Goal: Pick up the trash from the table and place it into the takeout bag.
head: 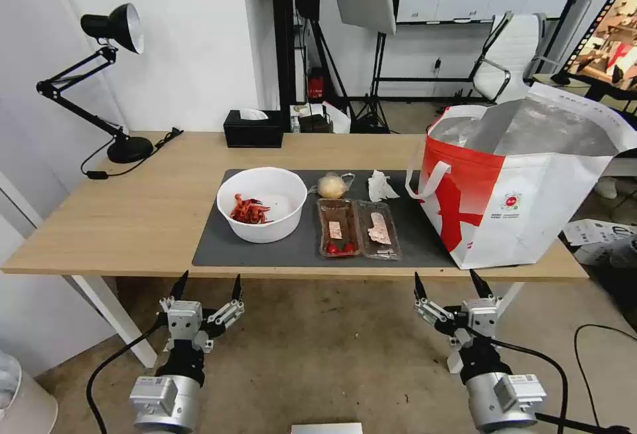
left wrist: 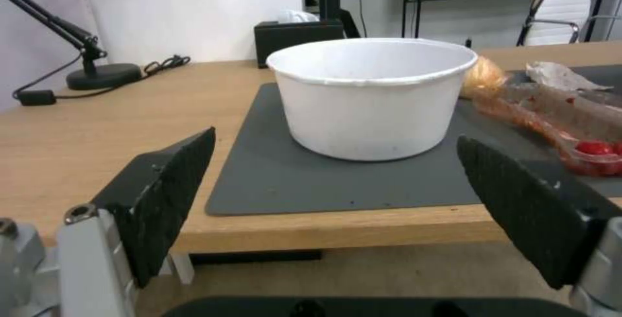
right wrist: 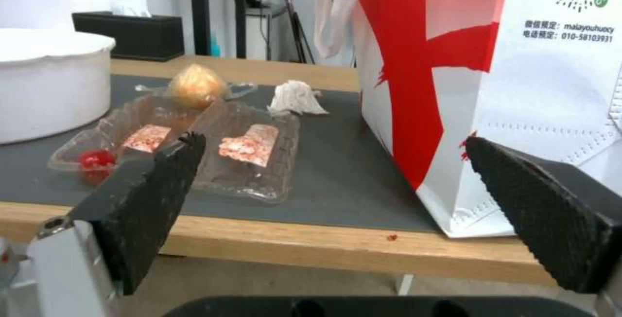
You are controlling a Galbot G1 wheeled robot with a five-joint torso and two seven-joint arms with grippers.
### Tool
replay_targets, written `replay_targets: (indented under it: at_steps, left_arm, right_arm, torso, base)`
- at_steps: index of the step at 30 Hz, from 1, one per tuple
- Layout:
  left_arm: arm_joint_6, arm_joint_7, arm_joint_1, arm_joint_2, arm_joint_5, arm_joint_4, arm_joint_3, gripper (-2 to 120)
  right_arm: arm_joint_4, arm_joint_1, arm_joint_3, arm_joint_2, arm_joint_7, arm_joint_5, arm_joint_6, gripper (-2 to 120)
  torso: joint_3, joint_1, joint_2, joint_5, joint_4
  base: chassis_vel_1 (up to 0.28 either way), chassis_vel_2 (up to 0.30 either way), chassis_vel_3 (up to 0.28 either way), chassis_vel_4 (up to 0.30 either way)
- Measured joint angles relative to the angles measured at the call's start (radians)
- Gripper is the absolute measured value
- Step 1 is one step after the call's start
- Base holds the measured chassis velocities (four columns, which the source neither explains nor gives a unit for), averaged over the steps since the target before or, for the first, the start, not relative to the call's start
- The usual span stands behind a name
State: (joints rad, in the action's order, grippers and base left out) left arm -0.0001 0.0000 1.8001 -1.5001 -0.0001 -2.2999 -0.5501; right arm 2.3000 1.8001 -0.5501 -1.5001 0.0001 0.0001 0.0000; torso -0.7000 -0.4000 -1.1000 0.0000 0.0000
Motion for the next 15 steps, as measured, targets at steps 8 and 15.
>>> replay_targets:
  at_steps: [8, 15]
  left_arm:
    - [0.019, -0.094, -0.096, 0.093, -0.083, 0.004, 0.025, 100]
    - [0.021, -0.248, -0.275, 0.261, -0.237, 0.021, 0.075, 100]
  right_arm:
    - [0.004, -0.017, -0.021, 0.049, -0.004, 0.058, -0.039, 100]
    - [0.025, -0.079, -0.096, 0.214, -0.028, 0.26, -0.179, 100]
  torso:
    - [0.0, 0.0, 0.0, 0.0, -0.0001]
    - [0.0, 0.0, 0.0, -0.0001, -0.0002]
  base:
    - [0.0, 0.0, 0.0, 0.0]
    - [0.0, 0.0, 0.0, 0.0]
